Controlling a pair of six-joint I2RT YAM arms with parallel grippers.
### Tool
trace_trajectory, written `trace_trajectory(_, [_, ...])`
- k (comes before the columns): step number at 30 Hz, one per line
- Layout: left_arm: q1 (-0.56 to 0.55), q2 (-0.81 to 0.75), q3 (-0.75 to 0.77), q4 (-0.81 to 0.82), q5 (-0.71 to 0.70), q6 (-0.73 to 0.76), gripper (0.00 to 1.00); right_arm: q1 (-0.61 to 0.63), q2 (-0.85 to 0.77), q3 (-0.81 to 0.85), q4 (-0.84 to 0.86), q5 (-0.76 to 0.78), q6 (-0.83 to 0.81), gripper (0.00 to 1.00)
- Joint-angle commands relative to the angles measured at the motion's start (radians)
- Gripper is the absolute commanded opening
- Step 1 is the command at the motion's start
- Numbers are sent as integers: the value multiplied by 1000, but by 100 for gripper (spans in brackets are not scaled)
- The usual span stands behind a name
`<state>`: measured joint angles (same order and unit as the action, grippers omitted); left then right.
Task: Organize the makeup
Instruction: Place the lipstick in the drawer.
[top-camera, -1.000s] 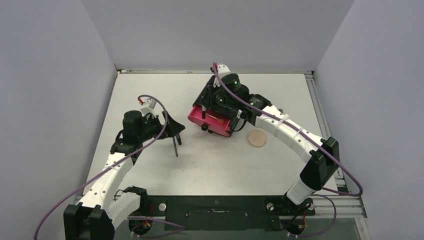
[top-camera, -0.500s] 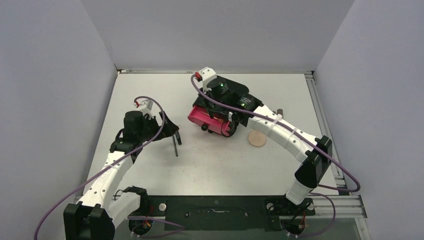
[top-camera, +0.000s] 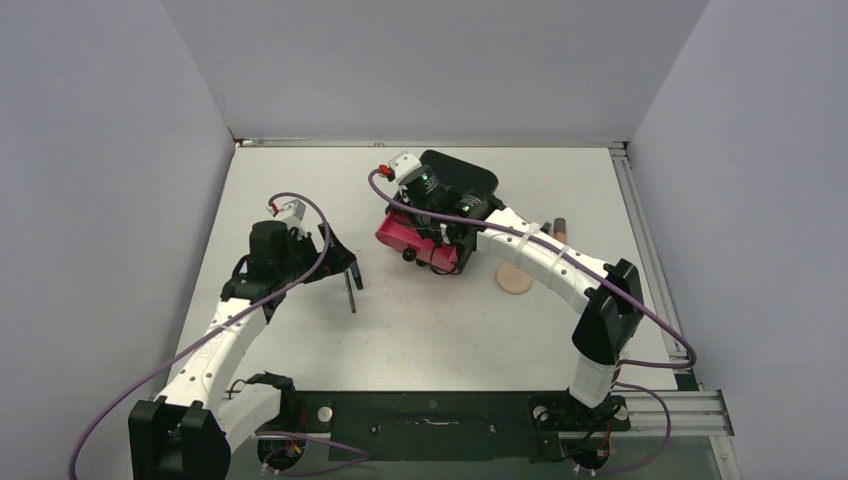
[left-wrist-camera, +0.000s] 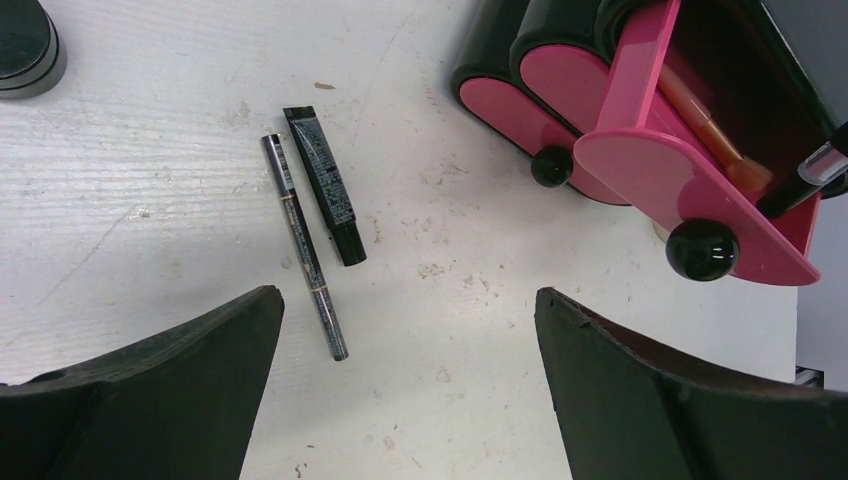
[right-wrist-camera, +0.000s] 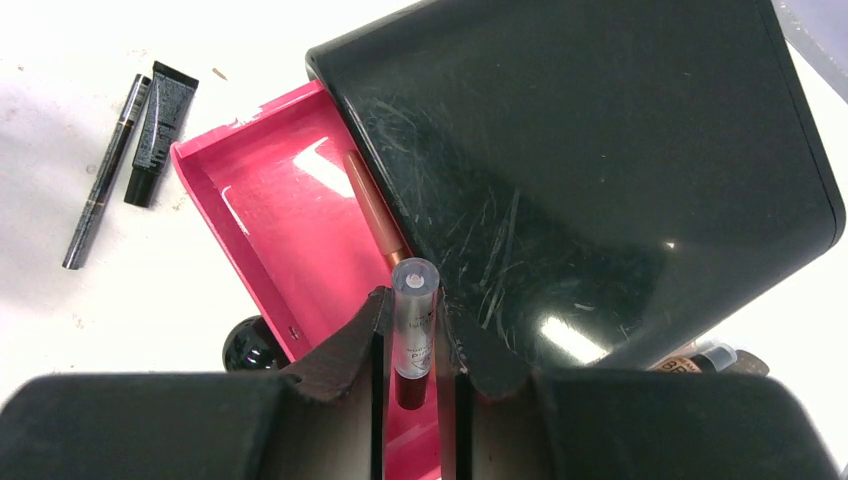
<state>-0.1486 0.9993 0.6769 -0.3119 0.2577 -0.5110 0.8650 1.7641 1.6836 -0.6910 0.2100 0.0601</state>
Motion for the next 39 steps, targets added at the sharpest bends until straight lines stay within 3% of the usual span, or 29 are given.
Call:
trace_trajectory(1, [4,10,53,9,-9,14,94,4,14,59,4,-9,-14,7])
trace_trajectory(22, [8,47,63,-12,-12,12,93,8,136,185,-119,4,-39,13])
trace_trajectory(39, [9,102,78,-53,-33,13,91,12,139,217,-123,26,-33,27])
